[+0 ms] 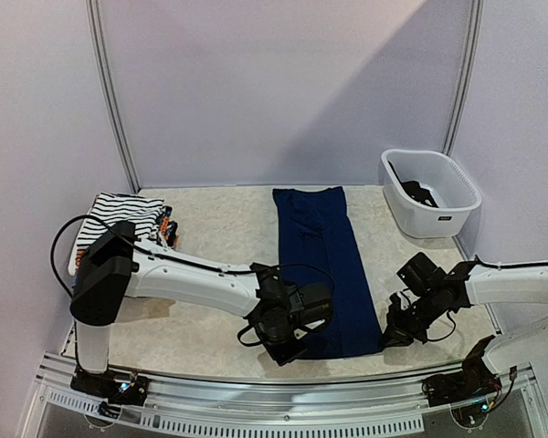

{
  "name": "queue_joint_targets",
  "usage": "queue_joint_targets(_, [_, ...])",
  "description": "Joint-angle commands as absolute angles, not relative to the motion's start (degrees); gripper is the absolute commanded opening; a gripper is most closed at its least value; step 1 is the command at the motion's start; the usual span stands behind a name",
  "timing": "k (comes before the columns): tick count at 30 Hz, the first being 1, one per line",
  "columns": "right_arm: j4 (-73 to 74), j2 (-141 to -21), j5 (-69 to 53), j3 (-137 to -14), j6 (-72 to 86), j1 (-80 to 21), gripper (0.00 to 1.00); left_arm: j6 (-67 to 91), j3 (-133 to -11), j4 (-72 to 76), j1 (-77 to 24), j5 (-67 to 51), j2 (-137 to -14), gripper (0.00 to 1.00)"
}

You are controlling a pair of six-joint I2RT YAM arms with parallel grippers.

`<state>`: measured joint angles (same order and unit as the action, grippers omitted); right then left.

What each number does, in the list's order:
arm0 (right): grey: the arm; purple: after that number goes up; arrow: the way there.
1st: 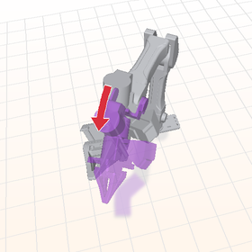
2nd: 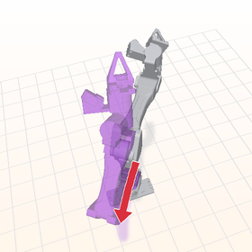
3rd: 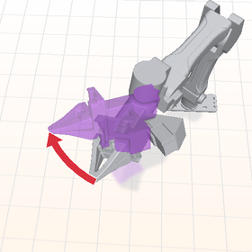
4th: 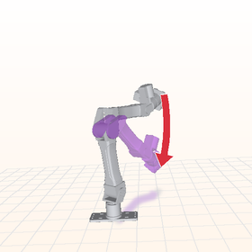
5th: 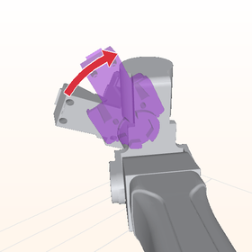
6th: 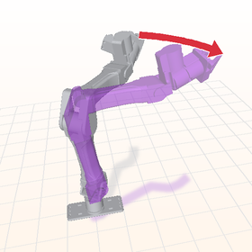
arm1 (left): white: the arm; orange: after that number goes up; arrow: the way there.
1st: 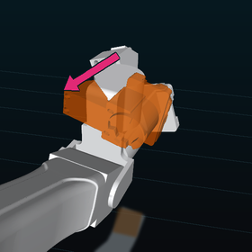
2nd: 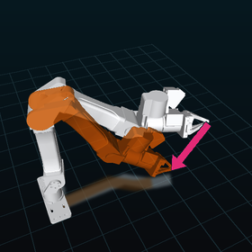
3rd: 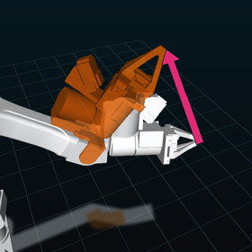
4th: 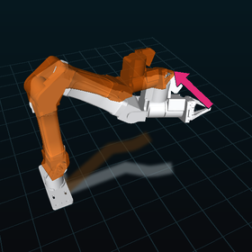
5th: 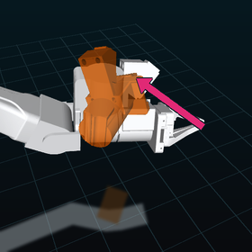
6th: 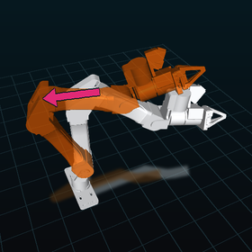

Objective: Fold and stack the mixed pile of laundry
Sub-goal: Fold the rectangle-folded T-shirt at the center of the board.

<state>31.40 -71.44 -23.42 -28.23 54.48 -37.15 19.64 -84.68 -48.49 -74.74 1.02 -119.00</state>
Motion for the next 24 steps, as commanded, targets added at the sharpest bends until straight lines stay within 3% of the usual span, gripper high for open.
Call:
queue_joint_targets(1, [38.2,-69.5,-25.3,-30.8,56.1,-37.8,0.0,20.5,-81.5,-51.3,-75.7,-1.6,-114.5,0.0])
queue_joint_targets(24, [56.6,-69.1,-24.3,-51.1,60.4,-38.5,0.0,23.0,-88.4,-58.1,-69.4,-10.6,-106.4,0.0])
